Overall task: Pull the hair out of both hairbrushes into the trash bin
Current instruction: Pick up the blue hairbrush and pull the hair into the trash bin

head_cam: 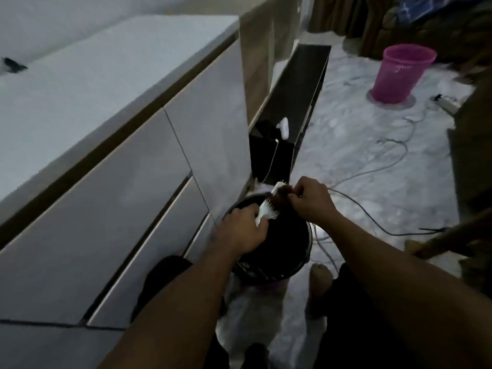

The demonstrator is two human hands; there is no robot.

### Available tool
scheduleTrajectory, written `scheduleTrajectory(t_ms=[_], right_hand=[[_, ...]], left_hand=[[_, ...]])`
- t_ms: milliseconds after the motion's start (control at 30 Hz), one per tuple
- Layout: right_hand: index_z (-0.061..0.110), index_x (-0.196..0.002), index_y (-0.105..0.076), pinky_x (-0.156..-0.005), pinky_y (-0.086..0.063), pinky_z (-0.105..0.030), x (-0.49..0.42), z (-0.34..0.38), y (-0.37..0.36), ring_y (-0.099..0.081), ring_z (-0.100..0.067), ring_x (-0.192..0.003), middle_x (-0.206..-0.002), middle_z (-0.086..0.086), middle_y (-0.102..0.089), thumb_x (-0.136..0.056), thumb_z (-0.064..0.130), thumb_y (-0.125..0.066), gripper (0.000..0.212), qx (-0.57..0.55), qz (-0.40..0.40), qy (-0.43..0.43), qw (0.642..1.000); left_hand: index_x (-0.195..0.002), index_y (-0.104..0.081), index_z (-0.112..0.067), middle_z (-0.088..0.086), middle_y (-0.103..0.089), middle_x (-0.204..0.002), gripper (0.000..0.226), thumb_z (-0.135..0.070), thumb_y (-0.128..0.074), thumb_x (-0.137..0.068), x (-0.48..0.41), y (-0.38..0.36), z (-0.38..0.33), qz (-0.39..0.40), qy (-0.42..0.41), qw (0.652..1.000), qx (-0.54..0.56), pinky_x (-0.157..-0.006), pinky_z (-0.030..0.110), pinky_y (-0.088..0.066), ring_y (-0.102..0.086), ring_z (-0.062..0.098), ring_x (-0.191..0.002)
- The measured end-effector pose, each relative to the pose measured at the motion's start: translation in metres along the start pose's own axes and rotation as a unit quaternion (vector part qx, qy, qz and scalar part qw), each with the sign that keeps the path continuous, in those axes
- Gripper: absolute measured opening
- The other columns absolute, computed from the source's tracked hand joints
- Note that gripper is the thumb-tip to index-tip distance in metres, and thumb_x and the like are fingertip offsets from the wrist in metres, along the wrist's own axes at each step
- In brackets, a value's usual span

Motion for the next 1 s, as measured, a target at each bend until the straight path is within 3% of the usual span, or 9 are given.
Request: scheduleTrajectory(t_ms=[100, 167, 300, 467, 567, 767, 867, 933, 1000], right_hand=[[0.016, -0.081, -0.049, -0.062, -0.046, -0.036, 0.000, -0.037, -0.048, -0.057, -0.022, -0.071, -0.078, -0.004, -0.056, -0.083, 0.013, -0.064, 0.015, -0.068, 0.034, -0.068, 0.995], [0.022, -0.089, -0.051, -0.073, -0.058, -0.046, -0.001, -0.060, -0.078, -0.064, -0.023, -0.078, -0.087, -0.007, -0.063, -0.080, 0.020, -0.067, 0.018, -0.147, 0.064, -0.110, 0.981], [0.027, -0.121, -0.057, -0.085, -0.060, -0.045, -0.018, -0.083, -0.125, -0.067, -0.017, -0.103, -0.111, 0.002, -0.067, -0.065, 0.060, -0.079, 0.069, -0.181, 0.116, -0.120, 0.969], [0.017, -0.080, -0.067, -0.070, -0.063, -0.040, -0.054, -0.096, -0.155, -0.074, -0.018, -0.082, -0.085, -0.001, -0.075, -0.074, 0.030, -0.087, 0.024, -0.181, 0.055, -0.131, 0.973], [0.021, -0.069, -0.069, -0.071, -0.060, -0.034, -0.071, -0.111, -0.174, -0.072, -0.014, -0.074, -0.077, 0.001, -0.075, -0.077, 0.032, -0.084, 0.020, -0.152, 0.051, -0.134, 0.978], [0.017, -0.071, -0.057, -0.071, -0.063, -0.051, -0.092, -0.130, -0.197, -0.069, -0.027, -0.077, -0.078, -0.013, -0.066, -0.089, 0.022, -0.072, 0.024, -0.241, 0.073, -0.194, 0.948], [0.021, -0.089, -0.061, -0.073, -0.060, -0.039, -0.099, -0.123, -0.203, -0.065, -0.016, -0.077, -0.083, -0.001, -0.066, -0.085, 0.038, -0.072, 0.020, -0.228, 0.085, -0.143, 0.959], [0.027, -0.101, -0.066, -0.074, -0.051, -0.015, -0.100, -0.114, -0.210, -0.064, -0.009, -0.085, -0.094, 0.002, -0.066, -0.075, 0.052, -0.077, 0.038, -0.144, 0.111, -0.075, 0.980], [0.026, -0.095, -0.070, -0.070, -0.040, -0.008, -0.102, -0.107, -0.215, -0.057, -0.008, -0.088, -0.099, -0.003, -0.061, -0.073, 0.048, -0.081, 0.033, -0.068, 0.103, -0.022, 0.992]], left_hand=[[-0.082, -0.042, -0.023, 0.017, -0.069, -0.091, 0.029, -0.046, -0.051, -0.096, -0.001, -0.042, 0.032, 0.040, 0.023, 0.999, 0.001, -0.069, 0.042, -0.050, -0.065, 0.042, -0.091], [-0.082, -0.043, -0.022, 0.018, -0.069, -0.090, 0.028, -0.044, -0.052, -0.096, -0.004, -0.063, 0.052, 0.065, 0.036, 0.997, 0.004, -0.067, 0.042, -0.049, -0.066, 0.043, -0.088], [-0.098, -0.056, -0.019, 0.013, -0.072, -0.093, 0.026, -0.045, -0.050, -0.096, -0.017, -0.093, 0.080, 0.088, 0.017, 0.995, -0.037, -0.067, 0.042, -0.054, -0.068, 0.039, -0.084], [-0.098, -0.059, -0.016, 0.010, -0.071, -0.082, 0.027, -0.043, -0.053, -0.095, -0.041, -0.125, 0.103, 0.073, 0.001, 0.997, -0.036, -0.060, 0.041, -0.051, -0.068, 0.037, -0.073], [-0.093, -0.057, -0.016, 0.009, -0.069, -0.076, 0.028, -0.044, -0.052, -0.094, -0.051, -0.140, 0.119, 0.080, 0.006, 0.996, -0.037, -0.060, 0.044, -0.054, -0.067, 0.039, -0.070], [-0.096, -0.056, -0.018, 0.007, -0.067, -0.074, 0.029, -0.046, -0.051, -0.095, -0.063, -0.159, 0.143, 0.081, 0.053, 0.995, 0.008, -0.061, 0.045, -0.054, -0.066, 0.038, -0.071], [-0.101, -0.056, -0.016, 0.007, -0.069, -0.081, 0.026, -0.042, -0.053, -0.098, -0.069, -0.171, 0.142, 0.089, 0.056, 0.994, 0.006, -0.060, 0.037, -0.045, -0.066, 0.037, -0.077], [-0.106, -0.057, -0.016, 0.008, -0.069, -0.085, 0.024, -0.038, -0.053, -0.098, -0.072, -0.176, 0.137, 0.093, 0.058, 0.994, 0.005, -0.060, 0.036, -0.039, -0.067, 0.038, -0.080], [-0.107, -0.056, -0.017, 0.007, -0.068, -0.086, 0.023, -0.038, -0.052, -0.098, -0.076, -0.179, 0.132, 0.089, 0.058, 0.994, 0.007, -0.060, 0.036, -0.039, -0.066, 0.037, -0.080]])
Point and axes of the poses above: each hand's wrist, its own x-axis away from the middle knuckle, its own y-axis out of the back of the hand, z = x × y, the point moved 5 cm from there along -x, towards the middle knuckle
